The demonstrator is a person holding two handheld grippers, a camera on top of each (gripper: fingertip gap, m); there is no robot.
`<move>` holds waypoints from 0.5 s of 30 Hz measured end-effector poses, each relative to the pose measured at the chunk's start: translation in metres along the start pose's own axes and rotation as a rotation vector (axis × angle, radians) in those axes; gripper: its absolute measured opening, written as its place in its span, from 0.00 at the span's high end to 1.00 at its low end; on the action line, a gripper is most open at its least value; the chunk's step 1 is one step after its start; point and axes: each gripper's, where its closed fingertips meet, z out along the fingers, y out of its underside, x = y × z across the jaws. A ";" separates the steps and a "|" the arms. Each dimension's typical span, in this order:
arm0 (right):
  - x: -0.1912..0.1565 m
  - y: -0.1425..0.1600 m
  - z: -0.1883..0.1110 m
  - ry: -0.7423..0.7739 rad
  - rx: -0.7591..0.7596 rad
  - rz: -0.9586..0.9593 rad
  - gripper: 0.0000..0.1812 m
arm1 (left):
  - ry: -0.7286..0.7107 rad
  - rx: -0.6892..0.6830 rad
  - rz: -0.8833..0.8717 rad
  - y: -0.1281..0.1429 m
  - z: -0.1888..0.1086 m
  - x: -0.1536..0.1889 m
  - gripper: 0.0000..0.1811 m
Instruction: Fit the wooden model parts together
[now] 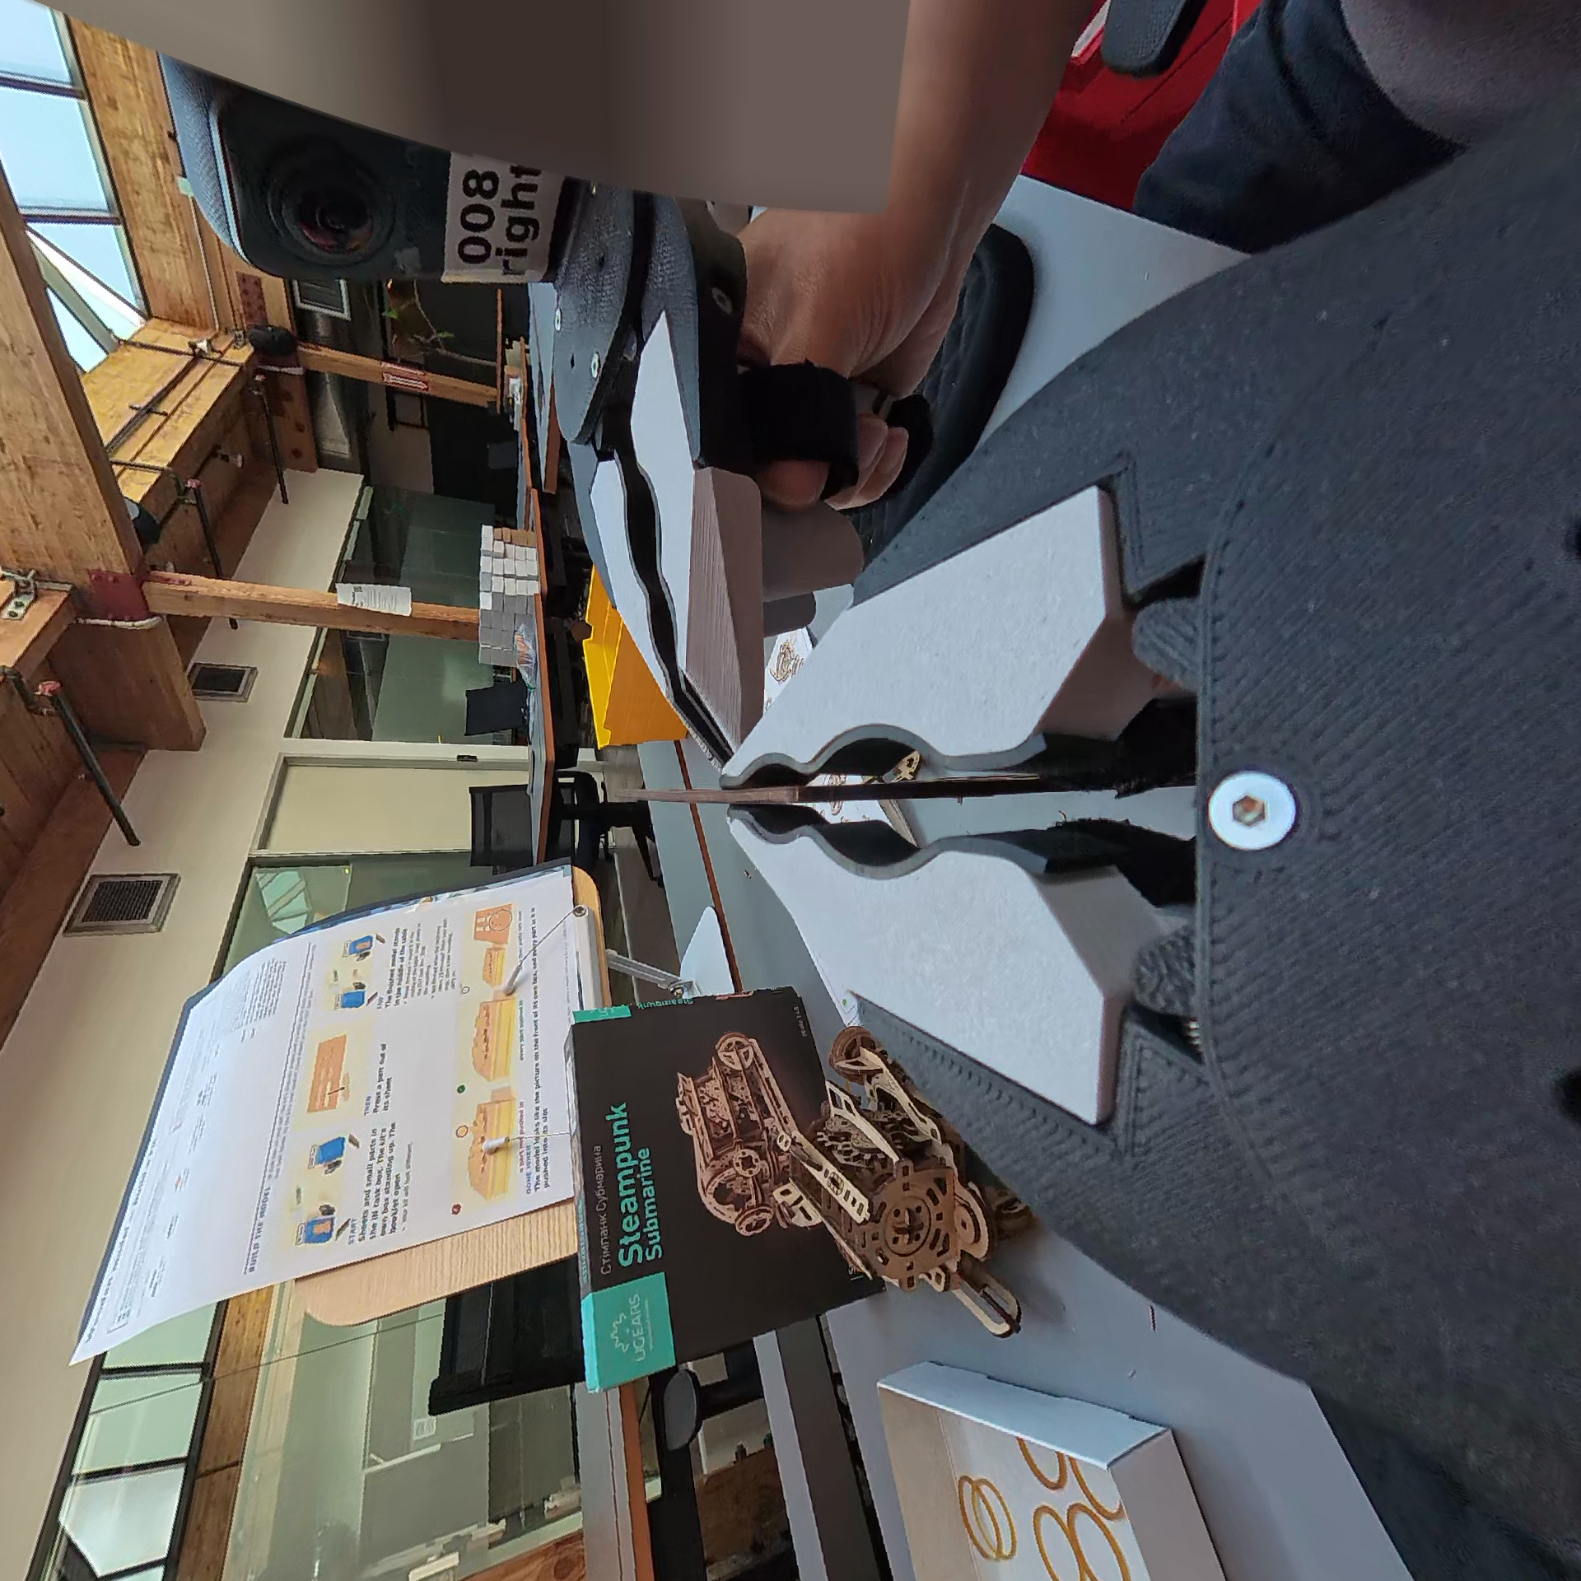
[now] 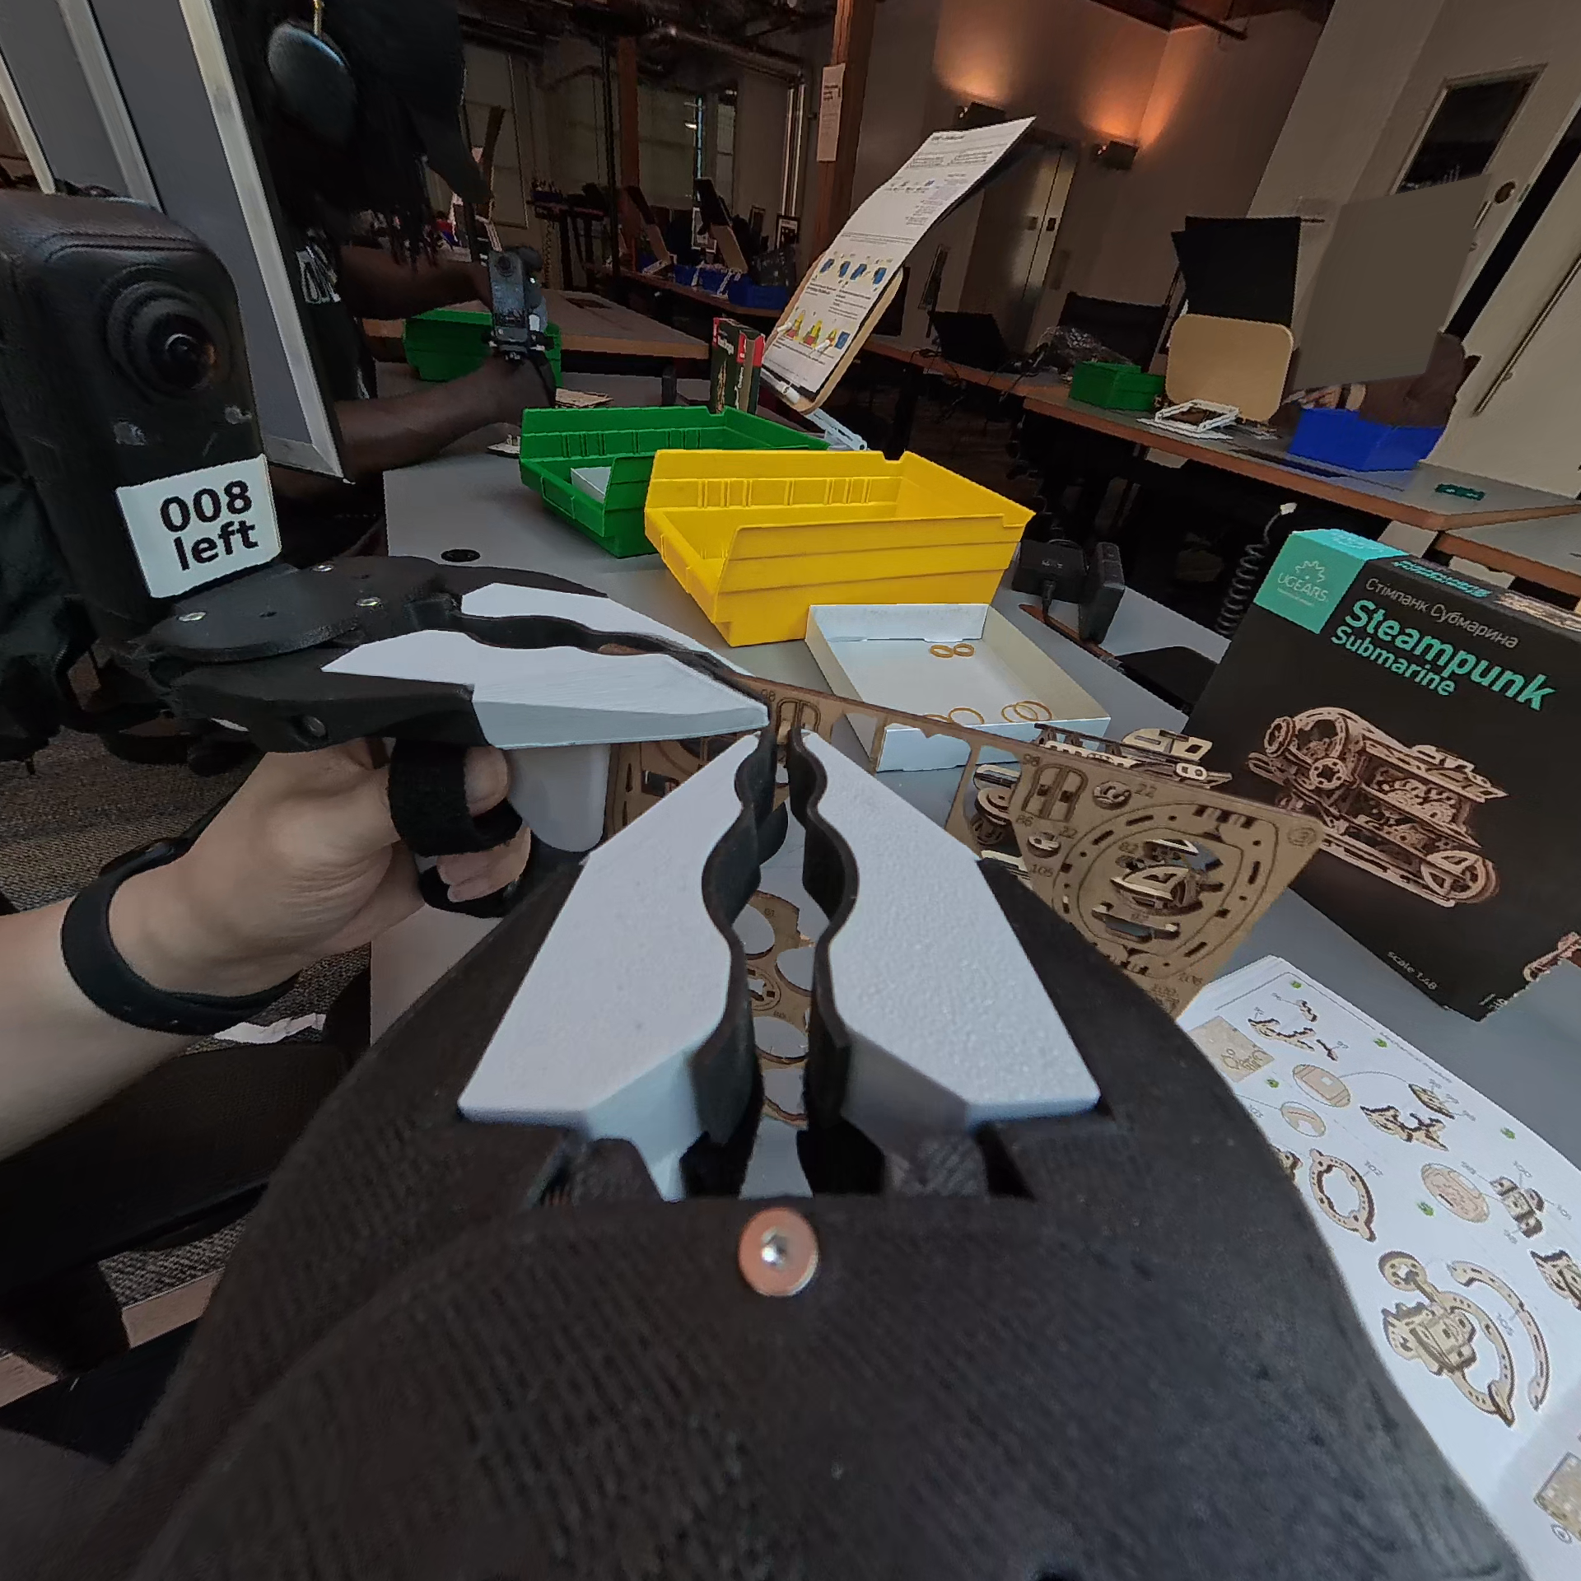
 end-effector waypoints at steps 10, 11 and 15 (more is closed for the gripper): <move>-0.002 0.002 0.000 -0.012 -0.038 -0.029 1.00 | -0.004 -0.017 0.004 0.000 -0.001 0.001 1.00; -0.002 0.003 -0.001 -0.014 -0.037 -0.020 1.00 | -0.001 -0.017 0.002 0.000 -0.001 0.002 1.00; -0.002 0.001 -0.002 -0.009 -0.039 -0.021 1.00 | -0.010 -0.021 0.019 0.000 -0.001 0.003 1.00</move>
